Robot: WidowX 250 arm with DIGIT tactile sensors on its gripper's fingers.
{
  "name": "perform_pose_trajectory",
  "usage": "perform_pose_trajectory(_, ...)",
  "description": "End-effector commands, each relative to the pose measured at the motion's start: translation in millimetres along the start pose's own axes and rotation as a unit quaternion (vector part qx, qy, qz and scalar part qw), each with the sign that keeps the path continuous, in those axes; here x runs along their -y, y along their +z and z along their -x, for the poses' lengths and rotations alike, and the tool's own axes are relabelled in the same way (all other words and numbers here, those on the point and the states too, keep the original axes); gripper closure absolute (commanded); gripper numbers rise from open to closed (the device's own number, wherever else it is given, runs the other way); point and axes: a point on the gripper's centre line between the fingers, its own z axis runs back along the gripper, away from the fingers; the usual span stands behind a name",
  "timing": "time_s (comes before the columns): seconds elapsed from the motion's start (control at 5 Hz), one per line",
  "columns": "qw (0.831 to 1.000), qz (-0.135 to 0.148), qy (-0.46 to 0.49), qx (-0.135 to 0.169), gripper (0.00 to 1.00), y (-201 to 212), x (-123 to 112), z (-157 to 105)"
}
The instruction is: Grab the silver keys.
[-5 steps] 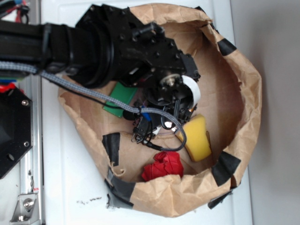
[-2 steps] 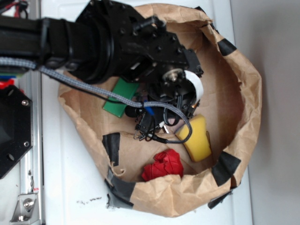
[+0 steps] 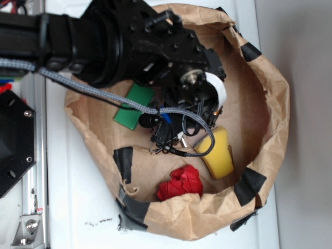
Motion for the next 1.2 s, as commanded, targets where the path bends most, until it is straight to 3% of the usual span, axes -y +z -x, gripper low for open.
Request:
perform_pose_trajectory(0.0, 0.999, 0.026, 0.012, 0.038, 1.0, 58, 13, -23)
perform_pose_trajectory(0.2, 0.994, 0.097, 0.021, 0.049, 1.0, 105, 24, -27)
perform_pose_trajectory(0.4, 0.992, 0.108, 0.026, 0.051, 1.0, 114, 26, -30)
perform_pose_trajectory(0.8, 0.996, 0.078, 0.012, 0.039, 1.0, 98, 21, -21)
perform_pose_trajectory(1.0, 0.999, 0.033, -0.002, 0.009, 0.0, 73, 6, -7)
